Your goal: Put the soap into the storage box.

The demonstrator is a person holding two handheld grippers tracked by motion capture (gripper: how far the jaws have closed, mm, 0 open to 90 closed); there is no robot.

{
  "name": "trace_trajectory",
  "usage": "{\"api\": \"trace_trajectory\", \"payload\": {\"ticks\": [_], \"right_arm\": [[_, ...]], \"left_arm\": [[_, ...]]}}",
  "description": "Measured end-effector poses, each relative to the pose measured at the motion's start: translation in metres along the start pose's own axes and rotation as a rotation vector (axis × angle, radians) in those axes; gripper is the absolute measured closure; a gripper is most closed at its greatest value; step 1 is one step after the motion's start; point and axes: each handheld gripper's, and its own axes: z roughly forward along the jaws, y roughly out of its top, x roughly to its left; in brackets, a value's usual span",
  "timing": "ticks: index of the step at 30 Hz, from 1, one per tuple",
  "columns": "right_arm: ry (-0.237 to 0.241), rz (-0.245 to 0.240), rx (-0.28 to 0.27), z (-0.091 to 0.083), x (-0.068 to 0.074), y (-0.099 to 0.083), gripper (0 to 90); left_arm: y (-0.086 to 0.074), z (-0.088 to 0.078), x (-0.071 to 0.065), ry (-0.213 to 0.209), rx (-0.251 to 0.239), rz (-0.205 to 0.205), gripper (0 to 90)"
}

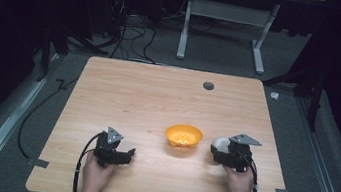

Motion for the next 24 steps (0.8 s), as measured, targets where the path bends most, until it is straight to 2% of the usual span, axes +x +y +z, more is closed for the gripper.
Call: {"api": "trace_trajectory", "payload": {"ticks": [24], "right_arm": [[0.039, -0.029, -0.037, -0.013, 0.010, 0.017, 24.3]], "left_arm": [[0.000, 0.000, 0.000, -0.001, 0.001, 0.000, 15.4]]}}
